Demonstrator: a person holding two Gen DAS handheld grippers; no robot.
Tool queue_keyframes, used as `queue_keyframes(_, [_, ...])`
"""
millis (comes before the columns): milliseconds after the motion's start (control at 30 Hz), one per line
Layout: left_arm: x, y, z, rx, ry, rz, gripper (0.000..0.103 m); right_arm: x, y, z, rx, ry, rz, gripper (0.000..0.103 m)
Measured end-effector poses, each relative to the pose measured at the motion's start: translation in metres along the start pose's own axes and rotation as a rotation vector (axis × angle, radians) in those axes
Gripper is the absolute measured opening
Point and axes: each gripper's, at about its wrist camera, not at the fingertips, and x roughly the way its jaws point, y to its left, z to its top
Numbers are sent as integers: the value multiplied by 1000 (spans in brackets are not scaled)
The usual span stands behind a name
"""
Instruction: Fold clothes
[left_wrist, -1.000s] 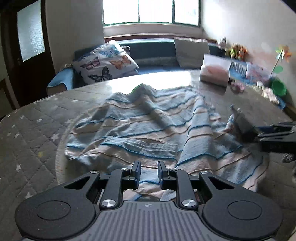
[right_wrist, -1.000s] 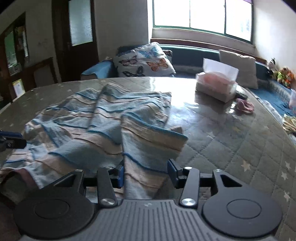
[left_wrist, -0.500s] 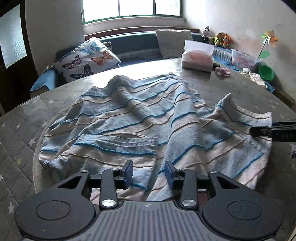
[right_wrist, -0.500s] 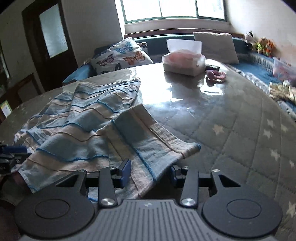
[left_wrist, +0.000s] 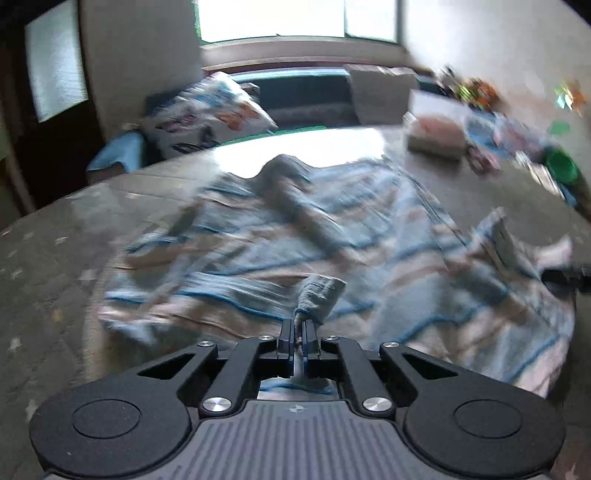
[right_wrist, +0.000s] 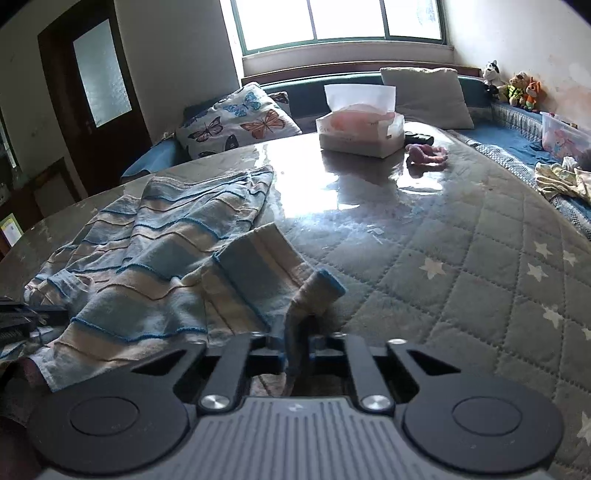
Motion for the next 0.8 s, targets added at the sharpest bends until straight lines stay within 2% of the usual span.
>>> queue_keyframes(233, [-55,78,-11,-265,-91,131,3,-17,-11,-1,16,-30,-18,3])
queue_keyframes(500, [-111,142,-62,-463,-101,284,2,-39,-16,-4,7,-61,-45,2])
queue_keyframes(600, [-128,153,-84,-521,-77,293,2,-50,-18,-7,4,-71,-59,2])
queue_keyframes(800, [-156,153,-120,-581,-42,262,2,-78,-24,-17,-4,-91,-83,2])
